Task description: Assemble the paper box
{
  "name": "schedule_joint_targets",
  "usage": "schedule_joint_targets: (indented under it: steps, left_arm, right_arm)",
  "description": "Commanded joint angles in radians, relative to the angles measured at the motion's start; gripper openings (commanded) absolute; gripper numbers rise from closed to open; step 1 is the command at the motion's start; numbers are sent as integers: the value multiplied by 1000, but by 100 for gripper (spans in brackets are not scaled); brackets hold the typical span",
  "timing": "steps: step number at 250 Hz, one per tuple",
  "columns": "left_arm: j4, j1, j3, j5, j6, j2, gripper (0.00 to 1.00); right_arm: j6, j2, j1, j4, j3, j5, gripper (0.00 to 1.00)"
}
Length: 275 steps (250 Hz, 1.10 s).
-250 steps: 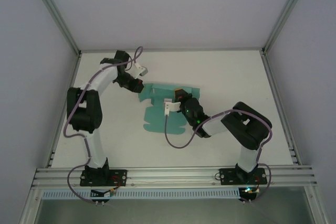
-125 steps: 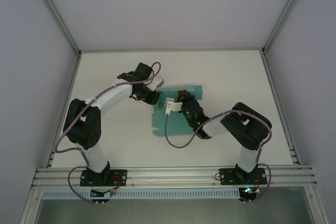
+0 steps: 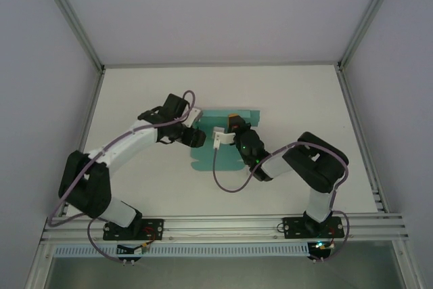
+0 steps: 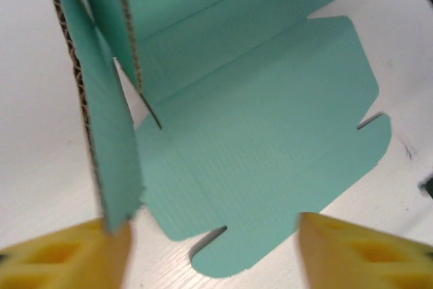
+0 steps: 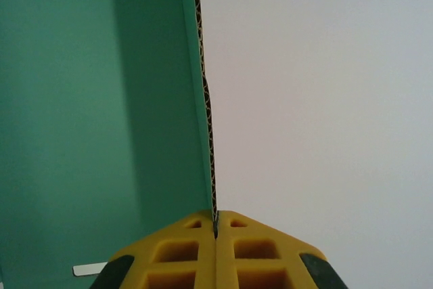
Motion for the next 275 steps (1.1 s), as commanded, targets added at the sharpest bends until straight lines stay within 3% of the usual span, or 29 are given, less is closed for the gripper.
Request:
schedule_joint_targets:
  steps: [1,66,96,131,172,220,255,275]
  left_arm:
    - [37,57,-32,-34,-106,-66,100]
    - [24,189,-53,-348,-252,-170,100]
    - [4,287,-27,-333,-327,-100,100]
    - [42,314,3,-317,-339,45,99]
    - [114,326,55,-201,-338,199,87]
    - [299,321,20,134,-275,255,72]
    - [324,288,-25,180,-217,249,62]
    - [354,265,-69,188,-221,230,61]
  right_arm:
    - [-31,31,-9,98,-12,-35,0]
    - [-23,77,-22,150,-41,-80,0]
    - [-16,97,-21,148,-41,-62,0]
    - [-13,119,-21,151,-38,-49,0]
    - [-7,101,-22,149,-48,-39,0]
    - [-25,93,-21,149,-36,-25,0]
    - [-21,93,-20,151,-41,-16,0]
    - [-11,86,-16,150,-60,-15,0]
